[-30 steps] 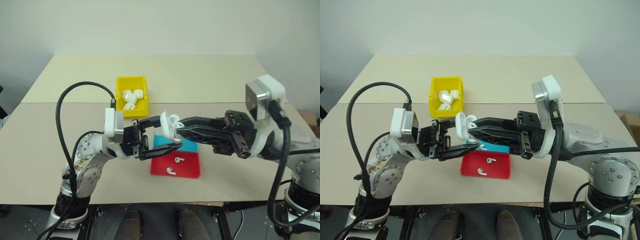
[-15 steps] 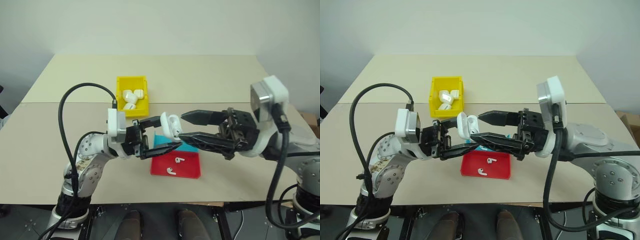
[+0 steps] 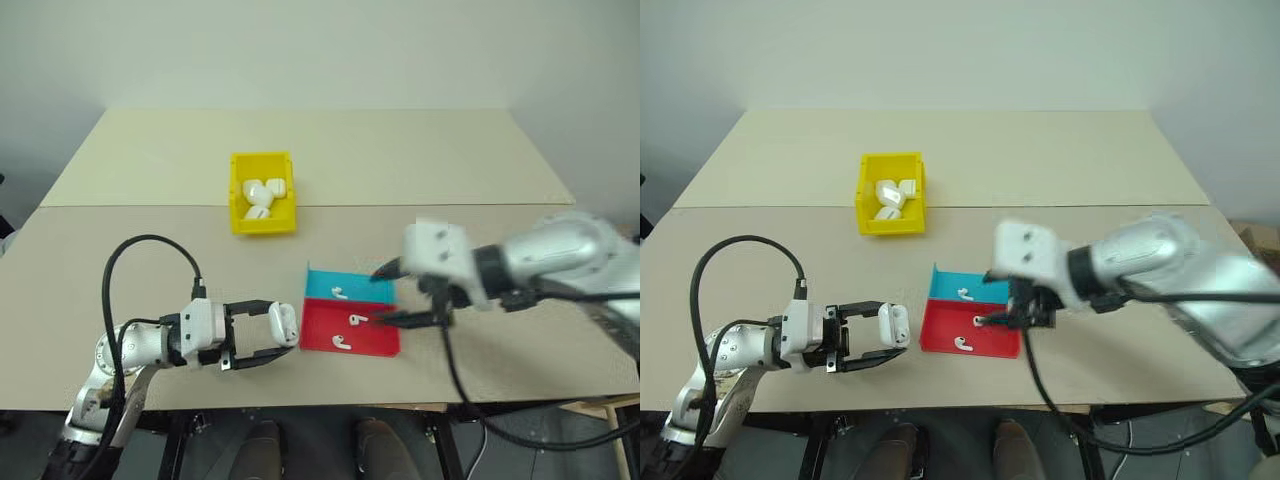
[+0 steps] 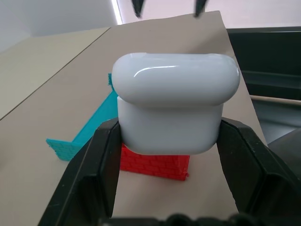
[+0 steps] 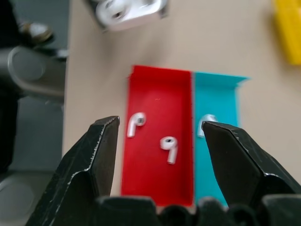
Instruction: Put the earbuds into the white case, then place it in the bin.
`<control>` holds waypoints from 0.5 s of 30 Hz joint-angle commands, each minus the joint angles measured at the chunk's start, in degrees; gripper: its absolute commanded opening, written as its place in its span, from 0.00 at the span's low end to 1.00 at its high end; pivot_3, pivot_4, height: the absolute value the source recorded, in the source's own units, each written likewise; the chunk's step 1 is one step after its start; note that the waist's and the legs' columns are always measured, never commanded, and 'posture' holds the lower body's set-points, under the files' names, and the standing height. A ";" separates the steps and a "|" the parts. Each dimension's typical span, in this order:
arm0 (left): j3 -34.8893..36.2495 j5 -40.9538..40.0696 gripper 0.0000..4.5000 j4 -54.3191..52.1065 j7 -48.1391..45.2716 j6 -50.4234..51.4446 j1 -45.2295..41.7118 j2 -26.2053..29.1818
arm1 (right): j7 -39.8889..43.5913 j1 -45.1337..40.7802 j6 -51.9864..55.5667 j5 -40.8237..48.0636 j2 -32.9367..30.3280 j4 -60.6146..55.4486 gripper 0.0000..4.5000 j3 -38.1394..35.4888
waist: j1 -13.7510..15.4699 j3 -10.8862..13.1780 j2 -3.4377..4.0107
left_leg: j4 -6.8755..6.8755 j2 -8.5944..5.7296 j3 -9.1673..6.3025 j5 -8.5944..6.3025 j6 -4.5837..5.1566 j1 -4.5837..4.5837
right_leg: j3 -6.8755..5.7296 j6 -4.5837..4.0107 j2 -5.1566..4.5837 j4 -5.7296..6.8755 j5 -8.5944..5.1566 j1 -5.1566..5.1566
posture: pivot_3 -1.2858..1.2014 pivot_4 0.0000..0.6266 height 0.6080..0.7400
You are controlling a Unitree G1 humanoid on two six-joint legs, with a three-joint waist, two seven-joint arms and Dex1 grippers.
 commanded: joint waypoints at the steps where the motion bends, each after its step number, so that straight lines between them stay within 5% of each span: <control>1: 1.07 0.21 0.61 -2.97 2.02 -0.57 0.92 0.24 | 5.34 -7.27 0.01 -10.20 2.59 1.23 0.74 9.60 | 0.01 0.00 0.00 | 0.01 -0.01 0.00 0.00 0.00 -0.08 | 0.01 0.02 -0.02 0.01 0.02 -0.09 | 0.52 0.24 1.00; 7: 0.24 1.81 0.61 -3.04 4.05 -0.77 1.39 -0.17 | 11.60 -16.12 0.87 -20.61 9.81 10.51 0.74 21.12 | -0.10 0.00 0.00 | 0.02 -0.12 0.11 0.01 0.00 -0.07 | 0.05 -0.02 0.04 0.21 0.04 -0.21 | 0.52 0.24 1.00; 15: 0.19 3.14 0.61 -3.88 7.69 -0.51 1.41 -0.77 | 11.71 -16.76 5.30 -28.20 13.88 8.60 0.74 25.75 | 0.14 0.00 0.00 | 0.02 -0.17 0.11 0.00 0.00 -0.13 | 0.02 -0.04 -0.01 0.27 0.05 -0.31 | 0.52 0.24 1.00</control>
